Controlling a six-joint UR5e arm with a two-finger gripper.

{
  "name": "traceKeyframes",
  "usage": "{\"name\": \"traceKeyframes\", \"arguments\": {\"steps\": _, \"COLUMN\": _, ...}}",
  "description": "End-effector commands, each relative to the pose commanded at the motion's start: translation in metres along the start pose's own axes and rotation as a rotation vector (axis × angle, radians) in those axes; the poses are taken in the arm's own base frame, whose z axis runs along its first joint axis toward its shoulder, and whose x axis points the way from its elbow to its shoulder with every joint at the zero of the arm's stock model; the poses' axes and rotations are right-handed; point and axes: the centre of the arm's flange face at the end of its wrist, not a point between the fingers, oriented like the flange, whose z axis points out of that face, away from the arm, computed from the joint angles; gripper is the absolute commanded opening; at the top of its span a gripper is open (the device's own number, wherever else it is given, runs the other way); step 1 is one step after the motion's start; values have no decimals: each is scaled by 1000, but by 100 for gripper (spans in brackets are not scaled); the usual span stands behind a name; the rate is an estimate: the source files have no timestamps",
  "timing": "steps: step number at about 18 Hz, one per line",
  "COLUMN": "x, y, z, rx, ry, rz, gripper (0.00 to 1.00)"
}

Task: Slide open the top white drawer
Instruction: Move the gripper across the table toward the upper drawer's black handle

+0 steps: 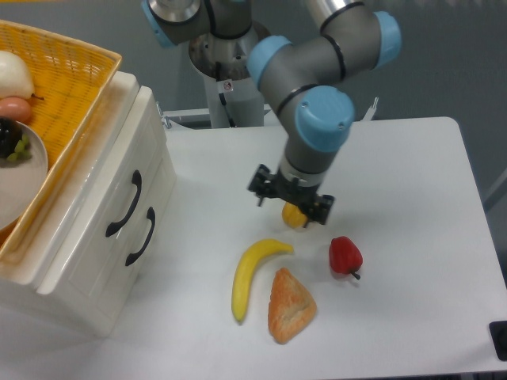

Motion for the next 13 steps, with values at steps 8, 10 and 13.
{"name": "traceKeyframes", "arguments": {"steps": 8, "x": 79, "y": -40, "z": 21, "rx": -18, "ry": 85, "rz": -46, "gripper": 100}}
{"name": "traceKeyframes", "arguments": {"steps": 10, "x": 85, "y": -44, "z": 22, "rx": 6, "ry": 119, "rz": -55, "gripper": 99}}
{"name": "traceKeyframes", "arguments": {"steps": 13, "x": 89, "y": -47, "z": 22, "rx": 31, "ry": 154, "rz": -59, "gripper": 93}}
